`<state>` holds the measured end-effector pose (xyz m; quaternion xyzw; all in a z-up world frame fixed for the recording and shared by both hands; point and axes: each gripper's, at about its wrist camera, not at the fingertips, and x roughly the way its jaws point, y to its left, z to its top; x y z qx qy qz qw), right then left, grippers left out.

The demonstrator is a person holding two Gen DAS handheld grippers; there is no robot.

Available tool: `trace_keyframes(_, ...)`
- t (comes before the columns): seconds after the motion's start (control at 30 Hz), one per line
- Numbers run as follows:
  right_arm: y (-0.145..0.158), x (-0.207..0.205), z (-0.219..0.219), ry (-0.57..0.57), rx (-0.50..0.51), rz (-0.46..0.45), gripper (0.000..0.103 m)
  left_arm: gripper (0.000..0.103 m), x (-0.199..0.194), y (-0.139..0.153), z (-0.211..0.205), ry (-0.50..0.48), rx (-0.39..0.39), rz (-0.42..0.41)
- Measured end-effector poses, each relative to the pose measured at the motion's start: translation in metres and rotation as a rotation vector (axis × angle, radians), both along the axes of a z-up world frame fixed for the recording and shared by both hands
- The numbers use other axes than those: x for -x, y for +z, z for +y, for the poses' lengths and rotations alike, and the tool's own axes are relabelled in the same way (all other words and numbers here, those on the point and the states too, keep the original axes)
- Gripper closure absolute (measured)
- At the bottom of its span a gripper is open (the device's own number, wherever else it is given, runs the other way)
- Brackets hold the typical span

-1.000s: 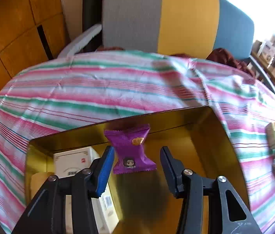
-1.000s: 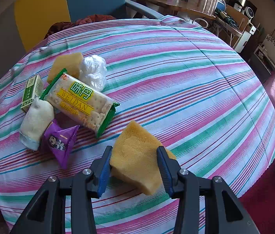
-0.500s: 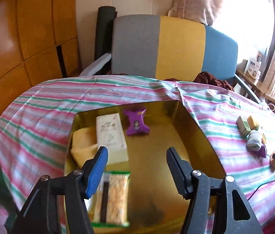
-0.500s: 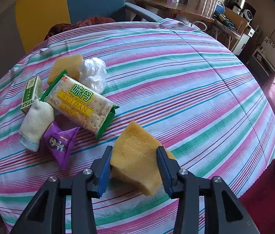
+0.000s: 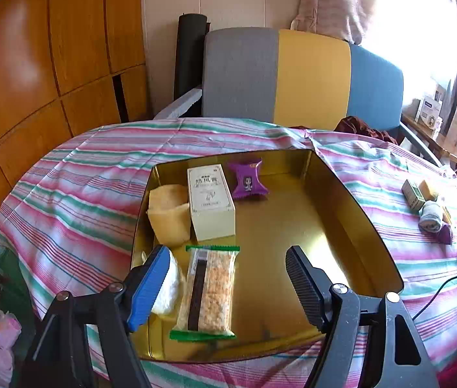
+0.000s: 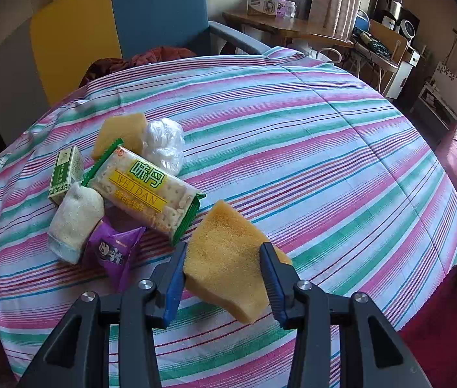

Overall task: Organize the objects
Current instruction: 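Lift the yellow sponge with the right tool and swing it toward the tray, then lower the yellow sponge into the gold tray and open the right tool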

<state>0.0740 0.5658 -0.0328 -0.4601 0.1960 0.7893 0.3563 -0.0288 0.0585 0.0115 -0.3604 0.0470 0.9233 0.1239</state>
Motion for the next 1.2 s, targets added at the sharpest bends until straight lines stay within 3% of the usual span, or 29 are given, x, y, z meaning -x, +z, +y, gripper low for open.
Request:
trace_keyframes(0.53, 0.013, -0.008, 0.002, -0.017, 0.009, 0.094, 0.059, 0.028, -0.002, -0.008, 0.002, 0.000, 0.017, -0.019)
trace_keyframes(0.77, 0.034, -0.001, -0.017, 0.060, 0.044, 0.177, 0.059, 0.027, 0.001, -0.007, -0.003, 0.001, 0.012, -0.029)
trace_keyframes(0.97, 0.070, 0.033, -0.089, 0.292, 0.157, 0.267, 0.059, 0.026, 0.006, -0.007, -0.020, 0.037, -0.009, -0.032)
trace_keyframes(1.2, 0.083, 0.118, -0.239, 0.679, 0.339, 0.254, 0.058, 0.024, 0.004, -0.001, -0.045, 0.085, -0.013, -0.007)
